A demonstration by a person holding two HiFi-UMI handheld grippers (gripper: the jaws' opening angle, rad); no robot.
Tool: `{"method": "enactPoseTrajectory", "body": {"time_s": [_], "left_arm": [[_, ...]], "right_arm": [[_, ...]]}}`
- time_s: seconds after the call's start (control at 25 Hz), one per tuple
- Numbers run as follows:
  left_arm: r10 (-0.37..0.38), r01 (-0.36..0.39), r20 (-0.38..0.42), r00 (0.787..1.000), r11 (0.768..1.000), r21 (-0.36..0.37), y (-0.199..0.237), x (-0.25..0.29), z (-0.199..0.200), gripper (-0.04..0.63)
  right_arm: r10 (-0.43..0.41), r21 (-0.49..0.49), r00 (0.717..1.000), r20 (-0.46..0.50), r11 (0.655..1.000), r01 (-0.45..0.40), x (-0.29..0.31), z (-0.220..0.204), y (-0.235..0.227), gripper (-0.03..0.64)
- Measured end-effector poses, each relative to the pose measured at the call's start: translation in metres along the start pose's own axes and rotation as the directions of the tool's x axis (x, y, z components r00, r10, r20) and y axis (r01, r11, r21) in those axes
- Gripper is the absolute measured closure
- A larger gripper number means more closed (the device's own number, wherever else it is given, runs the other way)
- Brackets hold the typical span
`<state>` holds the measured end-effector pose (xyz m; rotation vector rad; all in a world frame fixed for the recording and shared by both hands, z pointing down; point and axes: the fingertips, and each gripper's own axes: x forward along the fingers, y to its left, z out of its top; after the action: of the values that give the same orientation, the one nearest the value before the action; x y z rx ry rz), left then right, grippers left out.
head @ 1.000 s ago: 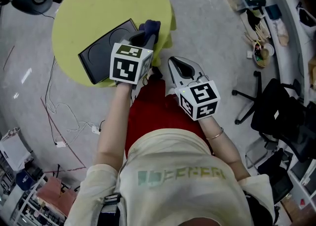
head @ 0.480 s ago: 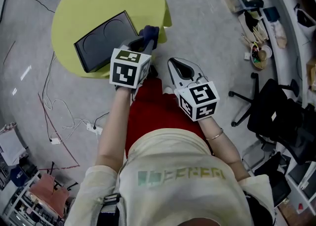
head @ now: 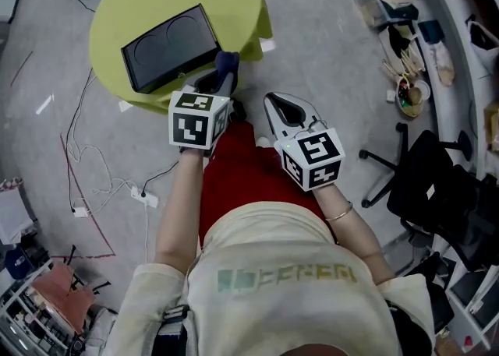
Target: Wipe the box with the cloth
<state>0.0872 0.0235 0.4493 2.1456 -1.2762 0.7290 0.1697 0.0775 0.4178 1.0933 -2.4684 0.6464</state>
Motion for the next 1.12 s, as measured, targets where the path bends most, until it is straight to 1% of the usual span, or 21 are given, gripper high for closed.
{"method": "enactPoseTrajectory", "body": {"time_s": [0.24, 0.52, 0.68, 0.8, 0.96, 1.12], "left_arm": [[0.080, -0.078, 0.030, 0.996, 0.995, -0.055, -0.007, -0.037, -0.026, 0.532], [0.156, -0.150, 0.039, 0.987, 0.981, -0.123, -0.008, -0.077, -0.058, 0.532], [0.188, -0.176, 0.072, 0.979, 0.973, -0.151, -0.005, -0.099, -0.064, 0.532], [0.211, -0.192, 0.097, 0.973, 0.966, -0.172, -0.003, -0.114, -0.070, 0.532], [0.228, -0.201, 0.130, 0.965, 0.960, -0.193, 0.002, -0.133, -0.076, 0.532], [0.244, -0.205, 0.183, 0.952, 0.956, -0.209, 0.011, -0.158, -0.082, 0.532]], "right_arm": [[0.055, -0.035, 0.998, 0.003, 0.998, -0.055, -0.020, -0.009, 0.019, 0.578], [0.124, -0.044, 0.992, -0.004, 0.991, -0.124, -0.032, -0.022, 0.048, 0.578], [0.156, -0.057, 0.988, 0.006, 0.986, -0.155, -0.030, -0.017, 0.063, 0.578], [0.186, -0.056, 0.982, 0.036, 0.981, -0.184, -0.029, -0.013, 0.074, 0.578], [0.207, -0.065, 0.977, 0.058, 0.977, -0.203, -0.028, -0.009, 0.091, 0.578], [0.223, -0.085, 0.972, 0.075, 0.973, -0.216, -0.024, -0.007, 0.115, 0.578]]}}
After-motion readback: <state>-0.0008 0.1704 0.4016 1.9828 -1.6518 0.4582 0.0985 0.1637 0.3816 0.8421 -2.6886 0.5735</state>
